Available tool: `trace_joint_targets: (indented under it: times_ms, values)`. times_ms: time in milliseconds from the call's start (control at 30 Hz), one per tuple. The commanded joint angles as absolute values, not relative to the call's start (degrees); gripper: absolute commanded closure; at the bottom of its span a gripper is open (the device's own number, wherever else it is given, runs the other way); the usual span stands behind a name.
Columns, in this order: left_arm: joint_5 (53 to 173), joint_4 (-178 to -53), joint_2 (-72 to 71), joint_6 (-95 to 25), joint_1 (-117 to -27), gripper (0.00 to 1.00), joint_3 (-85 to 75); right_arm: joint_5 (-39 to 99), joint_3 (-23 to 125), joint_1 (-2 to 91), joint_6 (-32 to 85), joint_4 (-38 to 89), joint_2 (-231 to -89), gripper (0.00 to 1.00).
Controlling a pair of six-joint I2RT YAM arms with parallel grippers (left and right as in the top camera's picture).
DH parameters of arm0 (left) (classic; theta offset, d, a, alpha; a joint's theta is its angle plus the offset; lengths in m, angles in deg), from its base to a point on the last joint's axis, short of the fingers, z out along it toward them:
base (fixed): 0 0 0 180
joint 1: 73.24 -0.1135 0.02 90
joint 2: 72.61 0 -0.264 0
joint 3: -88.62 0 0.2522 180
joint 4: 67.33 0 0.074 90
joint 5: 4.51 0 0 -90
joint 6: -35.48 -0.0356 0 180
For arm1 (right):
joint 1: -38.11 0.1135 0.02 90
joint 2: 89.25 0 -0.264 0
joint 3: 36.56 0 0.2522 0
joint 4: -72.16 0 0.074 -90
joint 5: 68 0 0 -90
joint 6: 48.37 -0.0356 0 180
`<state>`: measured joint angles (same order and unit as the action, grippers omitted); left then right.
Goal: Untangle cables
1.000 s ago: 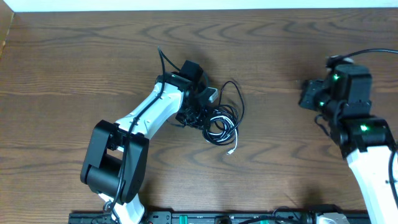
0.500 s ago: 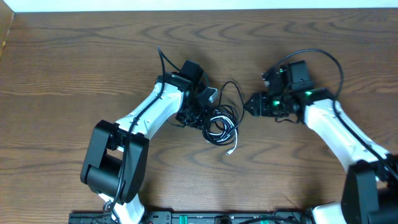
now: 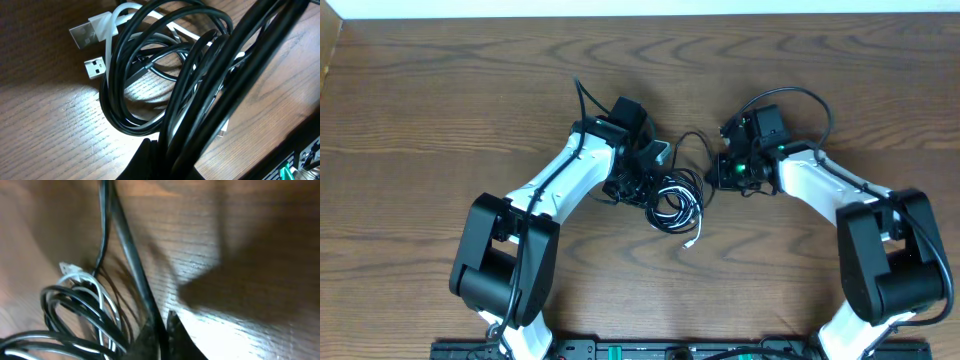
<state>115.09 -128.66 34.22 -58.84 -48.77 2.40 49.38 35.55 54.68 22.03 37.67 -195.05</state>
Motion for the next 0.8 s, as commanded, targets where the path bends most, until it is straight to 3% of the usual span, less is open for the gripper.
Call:
trace_joint_targets:
  times_ms: [0,267,367,567,767]
  values:
    - [114.54,-128.84,33.15,-58.53,-48.9,0.93,2.55,49.55,37.21,53.4,24.13,36.16,-192.39,0.99]
    - [114.54,-128.8,33.15,-58.53,-48.9,0.93,2.55,19.54,49.39,40.48,26.73,22.66,-181.33,0.99]
    - [114.54,-128.77,33.15,-58.53,-48.9,0.93,2.55,25.09,50.0,37.79,27.41,23.09,-180.32,0.46]
    - [114.57,-128.6,33.15,-58.53,-48.9,0.93,2.55,45.73,46.65,42.36,34.97,17.06,-180.98,0.32]
    - [116.34,-128.51,33.1,-58.57,-48.9,0.92,2.51,46.97,43.49,51.6,38.8,16.97,-181.02,0.2]
